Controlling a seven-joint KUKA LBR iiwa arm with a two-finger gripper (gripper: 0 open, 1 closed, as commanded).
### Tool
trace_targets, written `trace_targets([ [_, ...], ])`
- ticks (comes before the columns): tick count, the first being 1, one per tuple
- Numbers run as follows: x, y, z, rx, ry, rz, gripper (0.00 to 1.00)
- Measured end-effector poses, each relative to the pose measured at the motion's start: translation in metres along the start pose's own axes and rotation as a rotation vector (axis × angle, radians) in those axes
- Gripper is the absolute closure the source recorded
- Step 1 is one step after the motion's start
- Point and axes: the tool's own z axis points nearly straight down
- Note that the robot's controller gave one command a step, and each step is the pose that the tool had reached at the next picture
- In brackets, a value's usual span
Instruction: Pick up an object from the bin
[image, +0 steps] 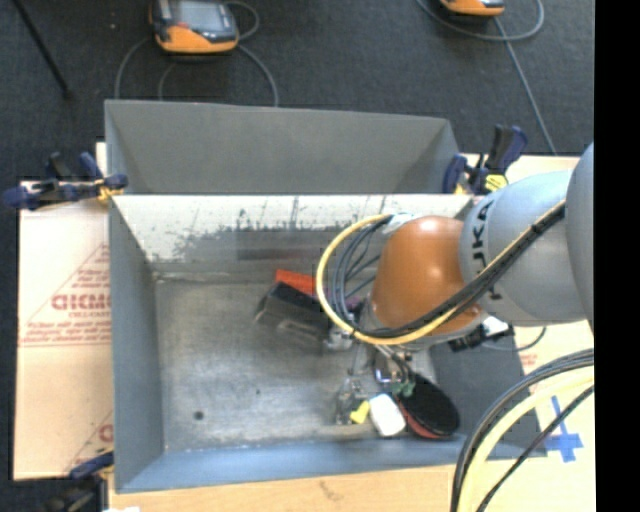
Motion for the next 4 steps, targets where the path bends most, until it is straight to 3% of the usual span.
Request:
trace_targets([
  [1, 0.038, -0.016, 0.005, 0.002, -0.001, 0.046, 1.0],
  [2, 0.038, -0.016, 0.005, 0.002, -0.001, 0.047, 1.0],
  [3, -0.026, -0.019, -0.103, 0.002, 0.0, -0.068, 1.0],
  [4, -0.026, -0.019, -0.103, 0.002, 0.001, -0.067, 1.0],
])
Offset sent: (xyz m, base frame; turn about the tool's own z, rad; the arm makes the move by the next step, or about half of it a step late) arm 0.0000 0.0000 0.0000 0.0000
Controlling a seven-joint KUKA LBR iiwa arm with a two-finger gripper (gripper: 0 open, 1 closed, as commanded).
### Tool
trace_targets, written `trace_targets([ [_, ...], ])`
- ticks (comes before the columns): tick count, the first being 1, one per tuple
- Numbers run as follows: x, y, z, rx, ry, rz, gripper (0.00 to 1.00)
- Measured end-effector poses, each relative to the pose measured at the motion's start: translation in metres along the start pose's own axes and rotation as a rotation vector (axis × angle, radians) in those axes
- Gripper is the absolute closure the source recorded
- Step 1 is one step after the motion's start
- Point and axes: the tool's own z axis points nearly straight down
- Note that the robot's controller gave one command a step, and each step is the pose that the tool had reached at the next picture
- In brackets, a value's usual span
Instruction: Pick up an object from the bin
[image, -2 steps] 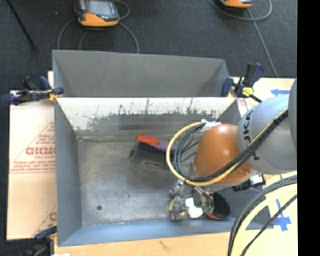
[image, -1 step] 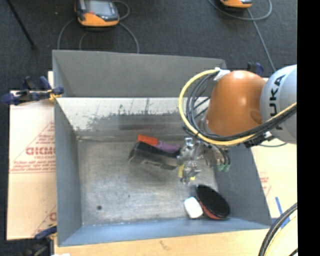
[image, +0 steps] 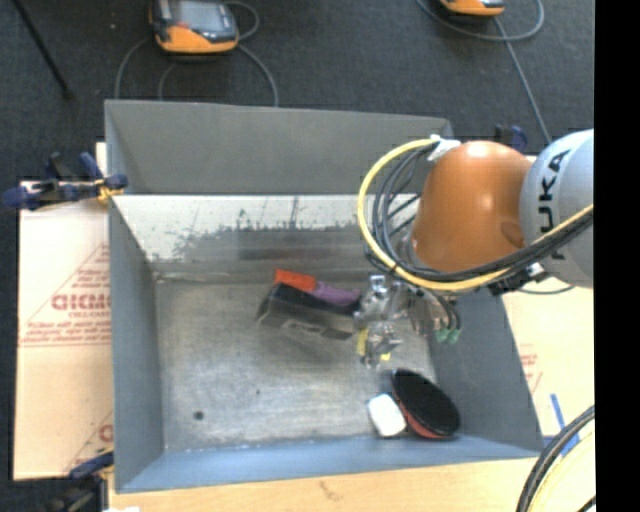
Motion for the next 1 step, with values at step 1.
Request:
trace_targets([
  [1, -0.002, -0.0144, -0.0353, 0.001, 0.003, -0.016, 1.0],
])
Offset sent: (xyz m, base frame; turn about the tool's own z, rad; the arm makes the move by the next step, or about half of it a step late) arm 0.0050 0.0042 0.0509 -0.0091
